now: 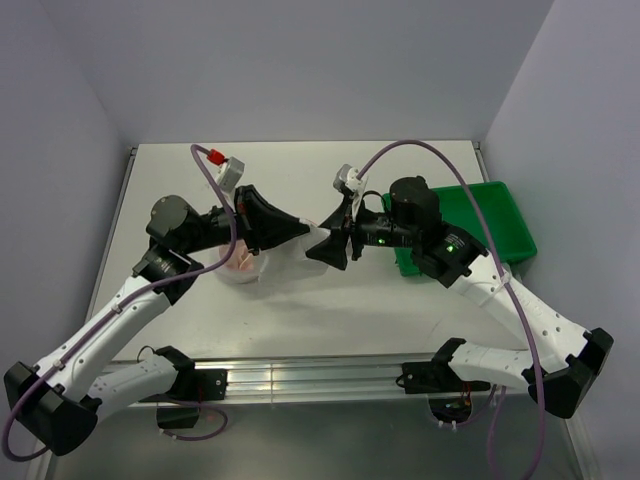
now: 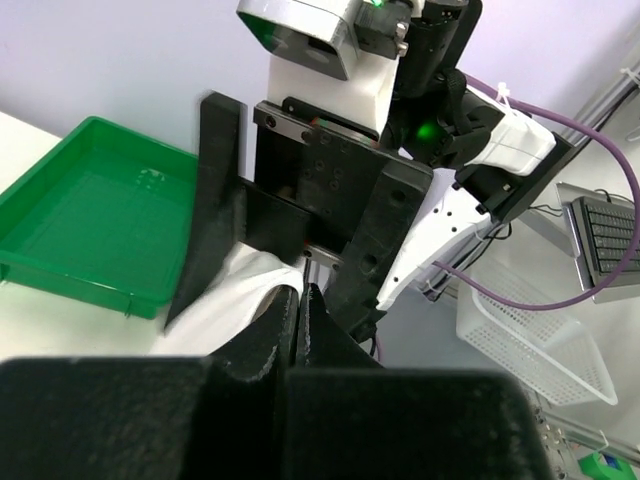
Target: Place the bra in the laundry bag and zip it closed
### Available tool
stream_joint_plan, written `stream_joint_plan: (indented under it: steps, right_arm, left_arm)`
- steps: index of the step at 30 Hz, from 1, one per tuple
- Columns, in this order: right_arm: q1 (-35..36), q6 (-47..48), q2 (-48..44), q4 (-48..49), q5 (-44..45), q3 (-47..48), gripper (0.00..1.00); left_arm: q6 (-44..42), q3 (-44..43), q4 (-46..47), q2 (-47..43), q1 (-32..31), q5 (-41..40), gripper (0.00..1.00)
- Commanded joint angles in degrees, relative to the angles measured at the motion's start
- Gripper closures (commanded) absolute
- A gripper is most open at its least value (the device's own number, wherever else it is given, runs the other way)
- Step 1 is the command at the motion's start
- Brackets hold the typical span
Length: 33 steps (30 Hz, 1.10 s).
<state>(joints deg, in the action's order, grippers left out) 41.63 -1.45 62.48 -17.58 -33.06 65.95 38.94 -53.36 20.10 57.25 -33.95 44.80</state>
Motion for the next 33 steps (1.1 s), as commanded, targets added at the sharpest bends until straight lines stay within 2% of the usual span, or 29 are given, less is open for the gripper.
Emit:
stream_joint_plan:
  steps: [1,3,4,5,6,7,10,12,13,15,16,20,25,33]
  right_arm:
    - [0.5,0.5,-1.4,1.6,-1.7,0.0,0.35]
    - [0.4,-0.4,-1.9,2.1,-1.7,-0.1,0.67]
    - [0.3,-0.7,-2.0,2.7,-1.6,-0.1,0.89]
    - [0.3,-1.0,-2.1,2.8,-0.7,-0.1,0.95]
    - [0.3,-1.4,-2.3,2.7,0.1,0.1,0.99]
    - [0.1,-1.9,-2.3,2.7,0.9,0.1,1.00]
    - [-1.1,-3.9,-3.1,3.3,3.2,0.1,1.00]
    - [-1.9,-6.9,-4.5,5.4,5.6,-0.3,1.00]
    - [-2.2,-7.8,-5.1,6.2,7.4,-0.4,1.00]
    - [-2.3,-10.4,-7.2,9.4,10.3,-0.9,1.00]
    - [-2.3,-10.8,-7.6,10.6,10.7,-1.1,1.00]
    - [-2.2,-13.3,-6.7,15.4,10.3,0.0,1.00]
    - [-2.2,-17.3,1.0,20.0,8.5,3.6,1.00]
    - [-2.2,-21.0,9.0,23.7,5.6,4.4,1.00]
  left_arm:
    - [-2.5,-1.6,0.0,-2.1,-0.2,-2.3,1.00]
    - [-3.3,-1.9,-2.4,-2.8,-0.2,-3.8,0.99]
    - [-6.0,-3.7,-5.0,-3.0,-0.3,-4.5,0.94]
    - [-7.8,-4.7,-7.9,-3.5,-0.2,-6.1,0.79]
    - [-9.1,-5.5,-13.1,-5.1,-0.3,-10.9,0.68]
    - [-11.3,-6.7,-15.8,-5.9,-0.3,-14.2,0.48]
    - [-14.3,-8.2,-26.4,-9.3,-0.1,-30.7,0.30]
    - [-14.5,-7.6,-31.7,-11.4,-0.1,-38.2,0.31]
    - [-14.9,-7.1,-32.9,-11.8,0.0,-42.6,0.38]
    - [-14.8,-6.0,-36.3,-12.2,0.3,-44.4,0.43]
    - [-14.1,-5.3,-39.2,-12.3,0.6,-48.9,0.46]
    - [-10.6,-1.0,-43.8,-13.7,2.8,-59.4,0.48]
    - [-5.8,4.8,-44.6,-15.8,10.5,-59.3,0.47]
    - [-1.3,12.0,-40.4,-14.3,12.4,-56.5,0.42]
